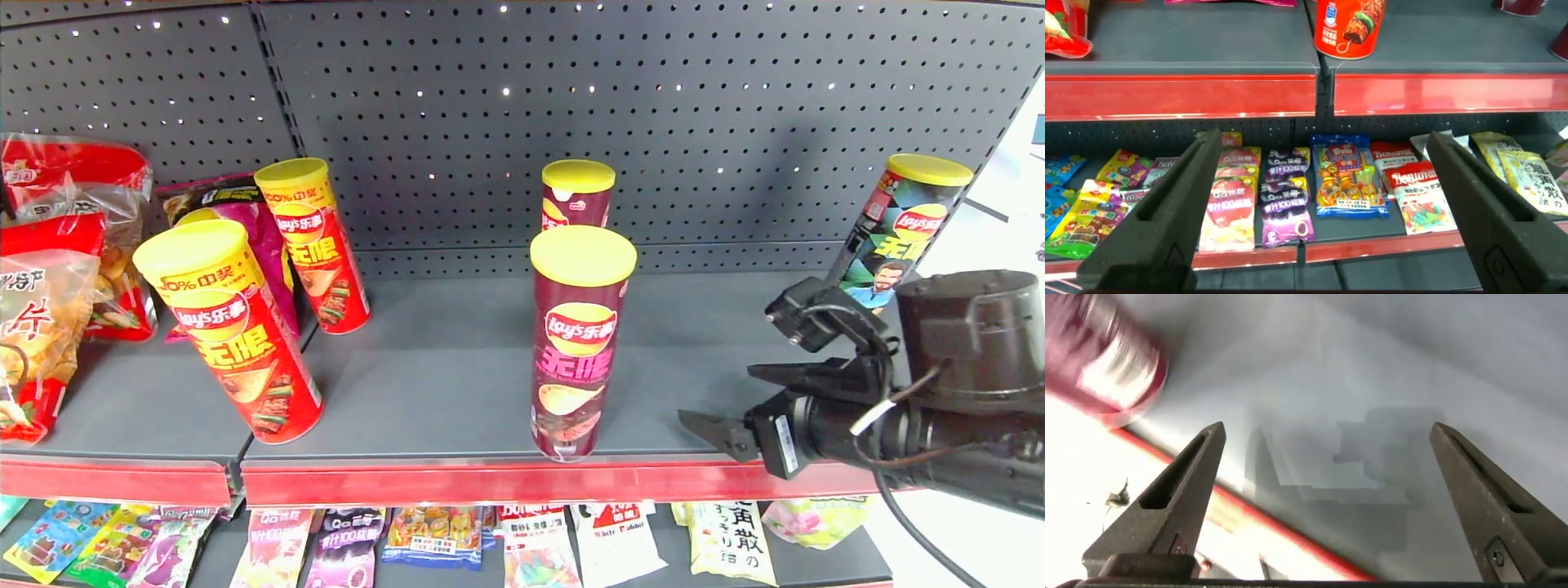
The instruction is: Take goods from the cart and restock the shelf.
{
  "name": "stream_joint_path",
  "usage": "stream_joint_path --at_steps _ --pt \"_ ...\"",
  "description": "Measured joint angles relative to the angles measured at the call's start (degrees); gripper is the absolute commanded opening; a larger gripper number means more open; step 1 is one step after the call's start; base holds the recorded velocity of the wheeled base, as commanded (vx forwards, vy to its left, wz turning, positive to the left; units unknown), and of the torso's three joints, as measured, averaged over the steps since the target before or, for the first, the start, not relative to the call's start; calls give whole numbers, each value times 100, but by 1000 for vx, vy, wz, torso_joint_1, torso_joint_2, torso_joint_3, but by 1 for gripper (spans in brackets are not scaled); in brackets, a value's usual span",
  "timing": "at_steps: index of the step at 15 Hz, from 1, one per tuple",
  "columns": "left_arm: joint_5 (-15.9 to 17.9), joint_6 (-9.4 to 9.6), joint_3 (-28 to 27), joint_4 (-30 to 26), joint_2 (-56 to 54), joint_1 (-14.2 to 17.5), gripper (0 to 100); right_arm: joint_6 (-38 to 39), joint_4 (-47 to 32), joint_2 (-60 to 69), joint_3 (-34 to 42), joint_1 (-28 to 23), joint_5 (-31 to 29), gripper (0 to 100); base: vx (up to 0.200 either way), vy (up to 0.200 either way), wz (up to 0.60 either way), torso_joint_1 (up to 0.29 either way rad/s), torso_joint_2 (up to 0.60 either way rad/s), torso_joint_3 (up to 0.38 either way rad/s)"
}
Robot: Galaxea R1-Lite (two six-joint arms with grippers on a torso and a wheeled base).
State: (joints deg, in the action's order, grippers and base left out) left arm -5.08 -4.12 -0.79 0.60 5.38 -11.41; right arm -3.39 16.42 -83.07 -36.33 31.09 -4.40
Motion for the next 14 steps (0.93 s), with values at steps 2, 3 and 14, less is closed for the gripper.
stream_joint_path --at_steps 2,3,14 --pt "-2 2 0 5 0 -2 100 20 5 379 194 -22 0 100 0 0 0 0 0 0" --pt "-2 5 0 5 0 0 100 22 2 490 266 -28 0 100 0 0 0 0 0 0" --pt "5 18 0 6 0 1 100 2 9 -389 -383 669 -405 100 0 0 0 0 0 0"
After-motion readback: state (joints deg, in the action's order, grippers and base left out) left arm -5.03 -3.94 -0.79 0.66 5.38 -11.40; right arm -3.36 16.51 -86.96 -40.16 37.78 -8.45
